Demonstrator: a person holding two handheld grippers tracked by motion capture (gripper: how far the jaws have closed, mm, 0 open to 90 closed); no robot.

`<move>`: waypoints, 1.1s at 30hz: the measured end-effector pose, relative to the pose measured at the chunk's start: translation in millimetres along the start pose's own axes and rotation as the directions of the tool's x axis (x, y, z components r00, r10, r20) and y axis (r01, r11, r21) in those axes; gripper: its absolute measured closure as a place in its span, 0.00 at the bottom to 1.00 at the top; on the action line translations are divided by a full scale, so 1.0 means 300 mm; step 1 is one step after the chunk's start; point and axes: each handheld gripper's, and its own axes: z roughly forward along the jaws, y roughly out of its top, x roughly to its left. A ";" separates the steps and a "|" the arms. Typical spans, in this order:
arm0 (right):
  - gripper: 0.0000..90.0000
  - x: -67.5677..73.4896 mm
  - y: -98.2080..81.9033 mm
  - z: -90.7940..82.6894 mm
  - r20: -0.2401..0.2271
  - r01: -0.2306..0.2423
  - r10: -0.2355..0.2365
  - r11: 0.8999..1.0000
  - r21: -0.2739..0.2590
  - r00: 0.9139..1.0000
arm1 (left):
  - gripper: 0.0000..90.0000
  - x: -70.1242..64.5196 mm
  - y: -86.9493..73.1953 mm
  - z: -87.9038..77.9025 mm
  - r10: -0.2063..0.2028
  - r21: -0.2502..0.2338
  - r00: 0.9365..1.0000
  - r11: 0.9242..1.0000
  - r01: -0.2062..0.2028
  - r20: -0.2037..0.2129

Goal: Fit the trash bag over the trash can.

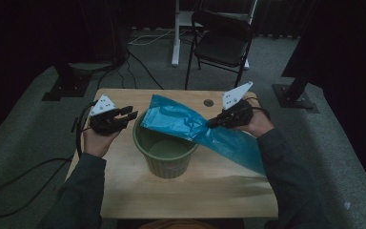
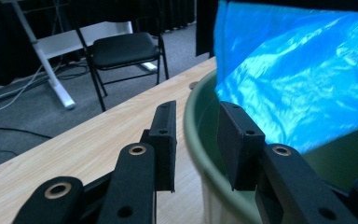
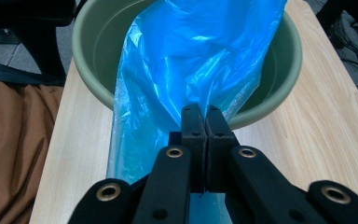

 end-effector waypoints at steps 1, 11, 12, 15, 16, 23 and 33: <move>0.99 0.001 0.001 0.002 -0.005 0.001 -0.001 1.000 0.001 1.000 | 0.76 -0.004 0.005 0.006 0.001 0.000 1.000 1.000 -0.001 -0.001; 0.99 0.006 0.018 0.008 -0.044 0.031 -0.032 0.999 -0.019 0.999 | 0.83 -0.055 0.022 0.060 0.063 0.028 0.998 0.998 -0.064 0.024; 0.99 0.006 0.021 0.007 -0.045 0.033 -0.035 0.999 -0.029 0.998 | 0.84 -0.062 0.023 0.063 0.073 0.030 0.997 0.997 -0.074 0.029; 0.99 0.004 0.030 0.004 -0.049 0.032 -0.035 0.998 -0.059 0.998 | 0.87 -0.079 0.026 0.070 0.110 0.043 0.993 0.993 -0.111 0.039; 0.99 0.003 0.032 0.003 -0.050 0.032 -0.036 0.997 -0.071 0.998 | 0.88 -0.083 0.026 0.073 0.117 0.046 0.992 0.992 -0.119 0.045; 0.99 -0.008 0.045 0.004 -0.055 0.023 -0.030 0.993 -0.118 0.998 | 0.89 -0.105 0.023 0.086 0.143 0.067 0.986 0.987 -0.149 0.080; 0.99 -0.014 0.059 0.047 -0.086 0.018 -0.024 0.998 -0.061 0.996 | 0.86 -0.133 0.028 0.083 0.174 0.069 0.978 0.981 -0.182 0.116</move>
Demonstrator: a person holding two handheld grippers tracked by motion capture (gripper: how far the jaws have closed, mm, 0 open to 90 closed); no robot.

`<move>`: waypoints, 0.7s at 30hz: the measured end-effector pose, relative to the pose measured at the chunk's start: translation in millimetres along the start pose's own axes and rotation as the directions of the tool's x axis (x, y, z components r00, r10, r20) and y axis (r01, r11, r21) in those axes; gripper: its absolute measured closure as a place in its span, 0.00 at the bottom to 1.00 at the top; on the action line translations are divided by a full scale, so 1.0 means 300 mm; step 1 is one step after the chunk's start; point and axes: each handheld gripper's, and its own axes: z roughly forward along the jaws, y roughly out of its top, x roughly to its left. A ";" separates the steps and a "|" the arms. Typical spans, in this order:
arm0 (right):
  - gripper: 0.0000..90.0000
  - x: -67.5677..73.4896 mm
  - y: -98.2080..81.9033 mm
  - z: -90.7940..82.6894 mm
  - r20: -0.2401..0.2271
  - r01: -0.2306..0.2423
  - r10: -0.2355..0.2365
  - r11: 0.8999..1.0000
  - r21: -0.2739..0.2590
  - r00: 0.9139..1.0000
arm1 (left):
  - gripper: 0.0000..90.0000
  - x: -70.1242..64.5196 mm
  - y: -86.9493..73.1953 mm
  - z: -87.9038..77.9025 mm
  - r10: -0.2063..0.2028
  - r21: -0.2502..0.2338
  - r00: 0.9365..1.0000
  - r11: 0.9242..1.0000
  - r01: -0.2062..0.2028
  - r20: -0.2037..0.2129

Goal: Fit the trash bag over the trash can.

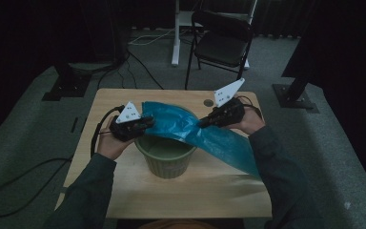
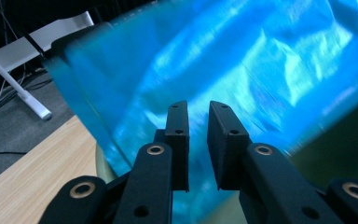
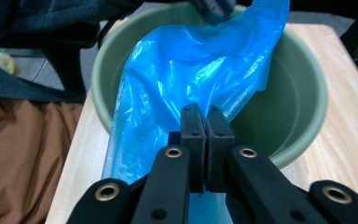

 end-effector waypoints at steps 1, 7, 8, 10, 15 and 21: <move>0.99 0.002 -0.001 0.002 -0.008 0.003 -0.003 1.000 0.009 1.000 | 0.86 0.007 0.000 -0.008 -0.012 -0.010 1.000 1.000 0.012 -0.016; 0.99 0.014 -0.007 -0.004 -0.031 0.009 -0.008 0.999 0.043 0.999 | 0.84 0.042 0.005 -0.038 -0.057 -0.051 0.996 0.997 0.053 -0.071; 0.99 0.015 -0.007 -0.008 -0.035 0.010 -0.008 0.999 0.045 0.999 | 0.82 0.050 0.006 -0.041 -0.074 -0.058 0.994 0.996 0.069 -0.080; 0.99 0.016 -0.008 -0.008 -0.043 0.011 -0.009 0.999 0.046 0.999 | 0.79 0.060 0.009 -0.039 -0.089 -0.063 0.991 0.994 0.083 -0.098; 0.98 0.021 -0.009 -0.001 -0.060 0.016 -0.012 0.998 0.066 0.998 | 0.75 0.072 0.019 -0.024 -0.111 -0.080 0.989 0.991 0.103 -0.097; 0.98 0.015 -0.005 -0.005 -0.051 0.014 -0.012 0.999 0.038 0.999 | 0.90 0.057 0.019 0.012 -0.075 -0.017 0.994 0.997 0.074 -0.085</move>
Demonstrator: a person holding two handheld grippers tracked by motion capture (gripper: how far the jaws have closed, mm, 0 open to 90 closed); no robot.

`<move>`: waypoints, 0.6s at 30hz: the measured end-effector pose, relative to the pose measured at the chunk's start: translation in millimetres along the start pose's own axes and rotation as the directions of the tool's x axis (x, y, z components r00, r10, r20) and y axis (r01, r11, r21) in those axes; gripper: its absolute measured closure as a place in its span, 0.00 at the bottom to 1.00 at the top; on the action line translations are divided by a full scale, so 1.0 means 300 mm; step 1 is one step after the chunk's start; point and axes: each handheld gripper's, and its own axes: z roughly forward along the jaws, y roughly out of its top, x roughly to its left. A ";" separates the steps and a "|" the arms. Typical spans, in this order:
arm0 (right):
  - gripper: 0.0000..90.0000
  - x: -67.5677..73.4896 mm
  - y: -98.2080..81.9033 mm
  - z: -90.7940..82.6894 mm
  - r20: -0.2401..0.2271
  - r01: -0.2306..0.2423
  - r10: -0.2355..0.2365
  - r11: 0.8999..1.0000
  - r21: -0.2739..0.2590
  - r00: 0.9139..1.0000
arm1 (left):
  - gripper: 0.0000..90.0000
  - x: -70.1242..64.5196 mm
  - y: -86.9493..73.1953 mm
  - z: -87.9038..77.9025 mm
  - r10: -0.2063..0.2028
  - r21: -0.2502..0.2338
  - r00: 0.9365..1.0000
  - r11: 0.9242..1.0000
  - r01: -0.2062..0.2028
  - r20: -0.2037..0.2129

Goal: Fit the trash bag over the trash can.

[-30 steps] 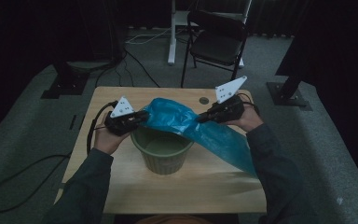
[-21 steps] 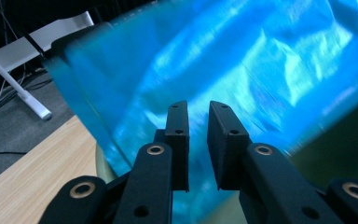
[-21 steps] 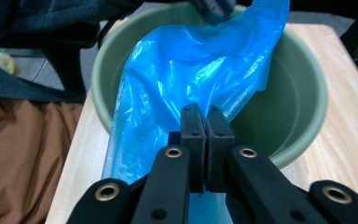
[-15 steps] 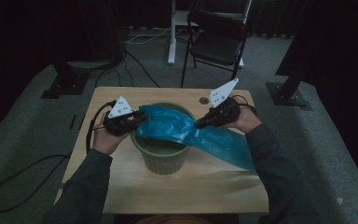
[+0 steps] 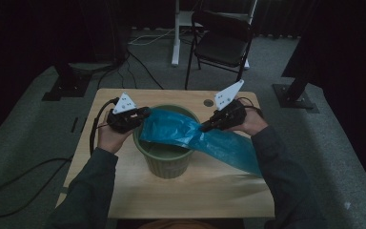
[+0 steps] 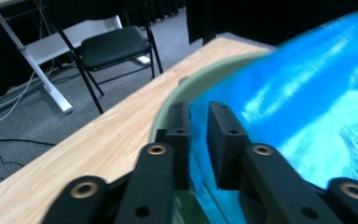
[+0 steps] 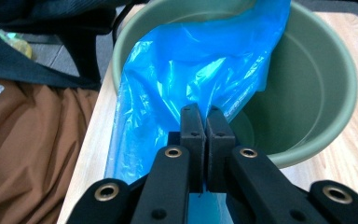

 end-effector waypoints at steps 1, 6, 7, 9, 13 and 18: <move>0.98 0.000 0.000 0.000 0.000 0.000 0.000 1.000 0.000 1.000 | 0.91 0.000 0.000 0.000 0.000 0.000 1.000 1.000 0.000 0.000; 0.98 -0.020 0.008 0.006 0.016 -0.013 0.014 0.999 -0.035 1.000 | 0.95 -0.025 -0.001 0.026 0.044 0.051 0.999 0.998 -0.045 0.018; 0.98 -0.027 0.014 0.015 0.017 -0.018 0.018 0.999 -0.035 1.000 | 0.95 -0.030 0.000 0.030 0.052 0.060 0.998 0.997 -0.054 0.023; 0.98 -0.030 0.019 0.022 0.019 -0.017 0.018 0.999 -0.033 1.000 | 0.95 -0.038 0.000 0.036 0.063 0.074 0.997 0.995 -0.066 0.034; 0.97 -0.041 0.047 0.057 0.011 -0.016 0.016 1.000 -0.014 1.000 | 0.95 -0.057 -0.003 0.040 0.085 0.094 0.994 0.991 -0.090 0.063; 0.97 -0.058 0.077 0.108 0.009 -0.020 0.020 1.000 0.014 1.000 | 0.93 -0.073 -0.004 0.040 0.099 0.100 0.991 0.989 -0.108 0.087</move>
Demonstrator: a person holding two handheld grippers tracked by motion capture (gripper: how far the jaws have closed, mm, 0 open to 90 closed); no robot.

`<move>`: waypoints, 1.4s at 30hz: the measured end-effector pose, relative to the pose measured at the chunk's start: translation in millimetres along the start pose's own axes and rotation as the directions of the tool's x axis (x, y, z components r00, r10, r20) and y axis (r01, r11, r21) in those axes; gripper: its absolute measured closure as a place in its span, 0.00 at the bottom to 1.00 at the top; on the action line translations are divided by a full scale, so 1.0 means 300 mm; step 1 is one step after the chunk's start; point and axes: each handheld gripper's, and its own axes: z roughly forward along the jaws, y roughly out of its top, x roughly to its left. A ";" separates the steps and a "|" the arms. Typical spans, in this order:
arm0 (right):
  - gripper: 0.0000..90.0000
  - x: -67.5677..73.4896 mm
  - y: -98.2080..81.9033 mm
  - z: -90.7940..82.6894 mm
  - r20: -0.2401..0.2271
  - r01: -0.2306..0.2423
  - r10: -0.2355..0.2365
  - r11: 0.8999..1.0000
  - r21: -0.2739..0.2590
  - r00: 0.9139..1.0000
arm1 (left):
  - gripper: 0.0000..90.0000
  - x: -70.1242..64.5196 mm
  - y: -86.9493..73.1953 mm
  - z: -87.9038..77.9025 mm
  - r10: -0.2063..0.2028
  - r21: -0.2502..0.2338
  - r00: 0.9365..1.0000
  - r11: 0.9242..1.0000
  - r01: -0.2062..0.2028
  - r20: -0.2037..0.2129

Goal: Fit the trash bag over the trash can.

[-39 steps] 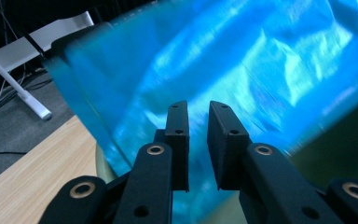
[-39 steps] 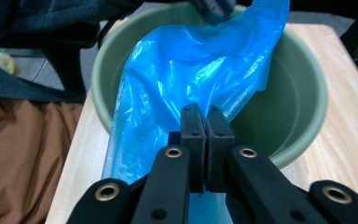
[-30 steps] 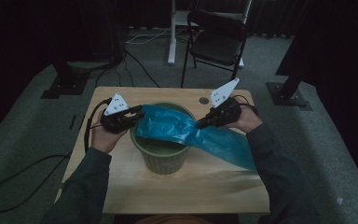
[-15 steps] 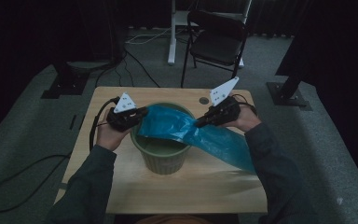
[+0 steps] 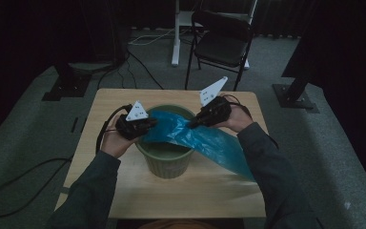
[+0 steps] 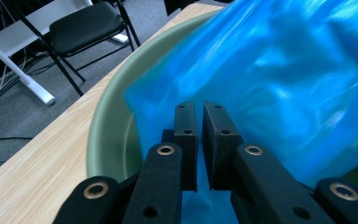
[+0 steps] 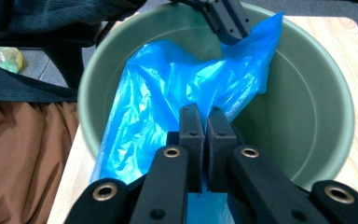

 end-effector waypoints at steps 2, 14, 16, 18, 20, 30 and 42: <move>0.97 -0.006 0.008 0.021 0.001 -0.002 0.002 1.000 0.015 1.000 | 0.91 -0.003 0.002 -0.005 0.000 -0.011 1.000 1.000 0.000 0.009; 0.97 -0.051 0.019 0.086 0.040 -0.063 0.061 0.997 0.033 0.997 | 0.74 -0.051 0.017 -0.063 0.045 -0.094 0.992 0.995 -0.034 0.118; 0.97 -0.053 0.019 0.086 0.042 -0.066 0.065 0.997 0.031 0.997 | 0.71 -0.056 0.019 -0.062 0.049 -0.097 0.991 0.995 -0.036 0.127; 0.97 -0.059 0.020 0.086 0.044 -0.070 0.070 0.997 0.016 0.997 | 0.68 -0.068 0.028 -0.053 0.061 -0.100 0.985 0.994 -0.045 0.160; 0.97 -0.061 0.020 0.086 0.046 -0.073 0.072 0.997 0.010 0.996 | 0.68 -0.076 0.036 -0.041 0.068 -0.094 0.983 0.994 -0.052 0.173; 0.80 -0.048 0.017 0.065 0.085 -0.068 0.068 0.998 0.002 0.994 | 0.99 -0.105 0.049 0.016 0.084 -0.015 0.989 0.996 -0.083 0.122; 0.68 0.025 -0.012 -0.050 0.143 -0.079 0.081 0.997 -0.018 0.986 | 0.99 -0.090 0.036 -0.003 0.063 -0.023 0.995 0.998 -0.061 0.079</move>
